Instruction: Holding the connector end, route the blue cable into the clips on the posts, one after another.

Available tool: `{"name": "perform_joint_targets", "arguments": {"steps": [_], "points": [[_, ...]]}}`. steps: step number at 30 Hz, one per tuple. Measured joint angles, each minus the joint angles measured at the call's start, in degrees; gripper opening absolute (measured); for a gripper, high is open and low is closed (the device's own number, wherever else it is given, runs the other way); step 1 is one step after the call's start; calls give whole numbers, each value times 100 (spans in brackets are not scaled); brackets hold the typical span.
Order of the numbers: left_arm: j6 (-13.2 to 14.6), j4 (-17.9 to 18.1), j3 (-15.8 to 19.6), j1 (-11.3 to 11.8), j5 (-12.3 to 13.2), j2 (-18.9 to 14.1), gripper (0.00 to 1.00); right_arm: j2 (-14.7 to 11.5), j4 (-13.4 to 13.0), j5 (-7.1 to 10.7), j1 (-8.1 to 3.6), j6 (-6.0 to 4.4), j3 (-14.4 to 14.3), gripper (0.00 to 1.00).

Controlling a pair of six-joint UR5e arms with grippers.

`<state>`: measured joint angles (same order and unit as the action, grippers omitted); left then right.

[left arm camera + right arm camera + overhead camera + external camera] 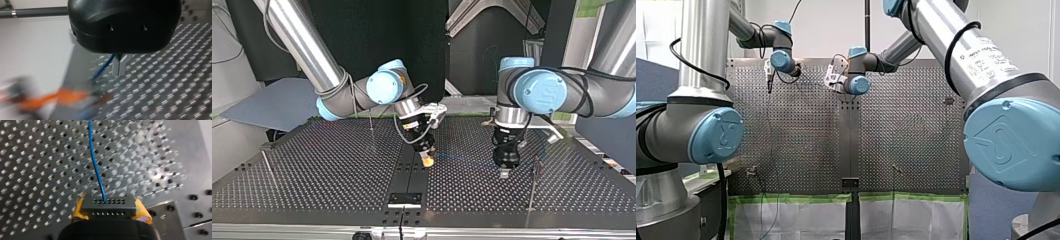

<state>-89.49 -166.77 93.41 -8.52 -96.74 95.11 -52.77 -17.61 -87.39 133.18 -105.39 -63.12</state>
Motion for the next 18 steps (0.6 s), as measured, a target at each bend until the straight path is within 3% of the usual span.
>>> {"name": "perform_joint_targets", "arguments": {"steps": [12,18], "points": [[31,-213,3,-357,-181,509,0,14,-25,-45,-138,31,-416,0],[20,-185,6,-505,-194,603,0,25,-39,-66,-194,117,-596,0]]}}
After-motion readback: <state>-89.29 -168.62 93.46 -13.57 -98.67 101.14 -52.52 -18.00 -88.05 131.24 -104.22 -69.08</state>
